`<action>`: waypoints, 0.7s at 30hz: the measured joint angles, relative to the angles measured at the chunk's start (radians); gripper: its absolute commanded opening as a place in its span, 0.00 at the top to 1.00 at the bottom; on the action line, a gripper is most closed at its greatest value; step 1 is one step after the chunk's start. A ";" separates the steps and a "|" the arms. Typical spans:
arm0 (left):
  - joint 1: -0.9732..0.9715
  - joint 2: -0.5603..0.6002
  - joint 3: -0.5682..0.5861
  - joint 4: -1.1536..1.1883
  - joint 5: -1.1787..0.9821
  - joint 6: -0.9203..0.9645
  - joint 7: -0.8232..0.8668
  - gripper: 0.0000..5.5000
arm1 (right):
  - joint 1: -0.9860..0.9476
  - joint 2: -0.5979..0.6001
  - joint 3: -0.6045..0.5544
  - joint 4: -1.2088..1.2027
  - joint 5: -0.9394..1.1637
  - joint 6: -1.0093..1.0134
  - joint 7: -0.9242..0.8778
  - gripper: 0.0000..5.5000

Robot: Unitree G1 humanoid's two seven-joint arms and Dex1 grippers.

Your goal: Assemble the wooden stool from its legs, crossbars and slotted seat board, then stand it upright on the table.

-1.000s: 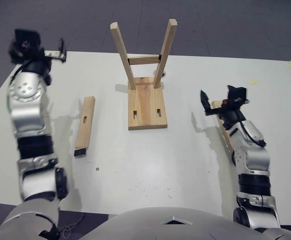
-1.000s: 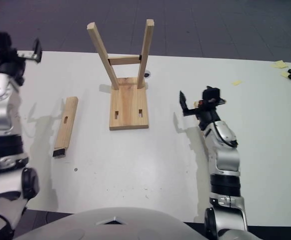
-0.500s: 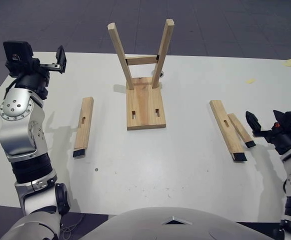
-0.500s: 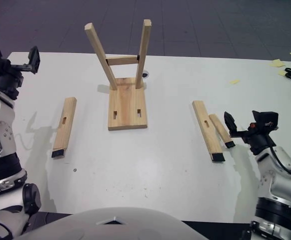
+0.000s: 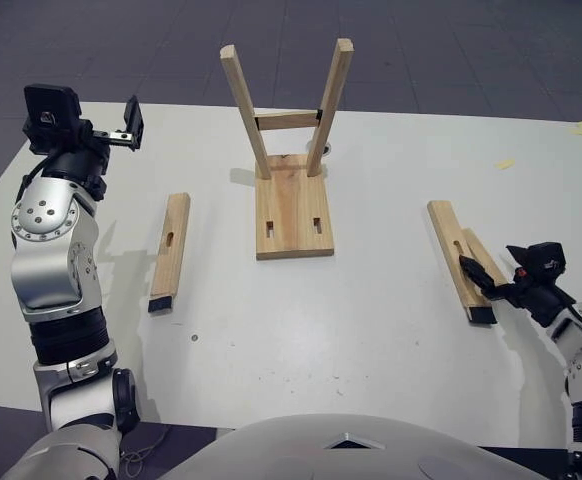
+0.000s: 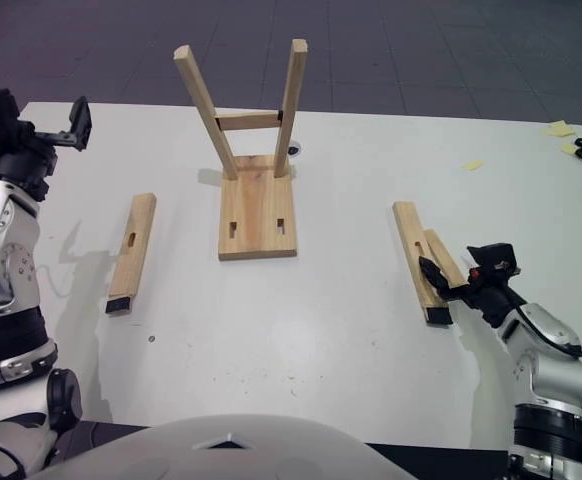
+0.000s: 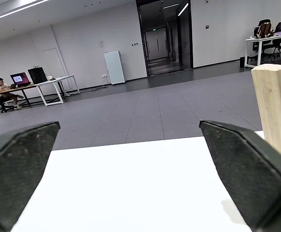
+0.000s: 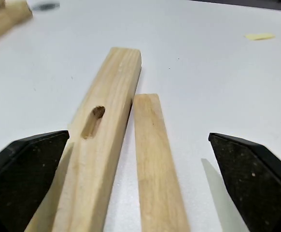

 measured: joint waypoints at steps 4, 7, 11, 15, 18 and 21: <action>-0.001 0.000 -0.007 0.018 0.000 -0.004 -0.006 0.02 | -0.033 0.002 -0.071 0.007 0.074 0.044 -0.014 0.02; -0.001 0.000 -0.007 0.017 0.000 -0.006 -0.006 0.02 | -0.031 -0.028 -0.068 0.048 0.037 0.035 -0.011 0.02; 0.003 0.000 -0.009 0.015 0.001 -0.007 -0.003 0.02 | -0.015 -0.062 -0.047 0.112 -0.036 -0.007 0.002 0.02; 0.010 -0.001 -0.020 0.009 0.003 -0.007 -0.001 0.02 | -0.012 -0.074 -0.013 0.139 -0.082 -0.032 0.021 0.02; 0.010 -0.002 -0.026 0.008 0.011 -0.008 -0.001 0.02 | -0.010 -0.090 0.019 0.153 -0.118 -0.047 0.036 0.02; 0.010 -0.001 -0.028 0.008 0.018 -0.010 -0.001 0.02 | -0.007 -0.116 0.045 0.155 -0.141 -0.057 0.054 0.10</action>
